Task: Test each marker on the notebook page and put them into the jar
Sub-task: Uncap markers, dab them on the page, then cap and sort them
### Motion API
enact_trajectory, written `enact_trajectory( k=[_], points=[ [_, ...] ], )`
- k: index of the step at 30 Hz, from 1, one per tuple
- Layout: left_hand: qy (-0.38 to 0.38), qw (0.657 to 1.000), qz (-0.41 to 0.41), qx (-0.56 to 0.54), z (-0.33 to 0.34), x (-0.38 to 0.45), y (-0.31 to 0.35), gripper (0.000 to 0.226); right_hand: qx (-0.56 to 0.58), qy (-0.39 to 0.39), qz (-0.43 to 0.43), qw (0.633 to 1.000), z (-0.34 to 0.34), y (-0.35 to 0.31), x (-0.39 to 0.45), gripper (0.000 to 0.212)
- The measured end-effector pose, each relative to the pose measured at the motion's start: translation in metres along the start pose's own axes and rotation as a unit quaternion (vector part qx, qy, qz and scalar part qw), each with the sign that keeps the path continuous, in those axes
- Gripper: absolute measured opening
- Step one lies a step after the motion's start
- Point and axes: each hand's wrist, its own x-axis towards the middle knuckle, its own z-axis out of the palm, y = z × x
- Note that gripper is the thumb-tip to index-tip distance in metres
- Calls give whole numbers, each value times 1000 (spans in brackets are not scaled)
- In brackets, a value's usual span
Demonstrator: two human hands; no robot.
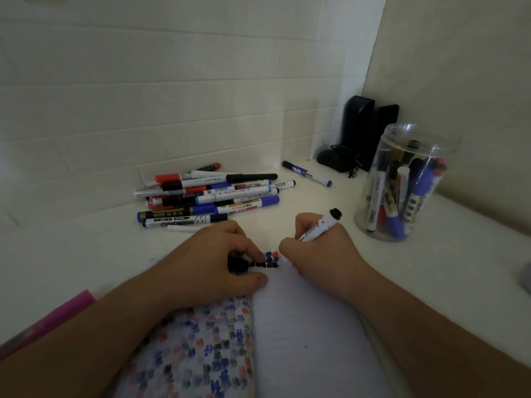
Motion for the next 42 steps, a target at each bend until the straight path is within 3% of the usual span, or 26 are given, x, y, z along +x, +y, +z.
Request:
enact_trajectory(
  k=[4,7,12,18,26,30,33,36,39,42],
  points=[
    [-19,999,-16,-34,-12,-4,-7,38,63,6,7,998,-8,-5,0,32],
    [-13,998,-28,-50,-19,-5,-7,35,174,-23,14,984,-18,-7,0,27],
    [69,997,-27,-35,-15,-3,-3,27,273,-110,35,955,-32,-14,-4,5],
    [143,988,-21,-62,-10,-3,-4,32,268,-160,57,948,-31,-24,-8,36],
    [145,987,-10,-66,-10,-2,-2,29,266,-144,61,951,-27,-19,-6,36],
    [143,988,0,-59,-10,-3,0,25,278,-131,75,949,-24,-19,-6,16],
    [167,983,0,-77,-13,-5,2,30,220,-121,55,966,-28,-21,-7,13],
    [203,969,-29,-140,-15,-6,5,33,44,-101,-35,993,-39,-18,-7,11],
    [195,944,-73,-254,-16,-5,11,29,-168,-94,-113,975,-39,-15,-9,15],
    [166,924,-92,-334,-18,-5,13,22,-194,-65,-137,969,-34,-16,-9,13]
  ],
)
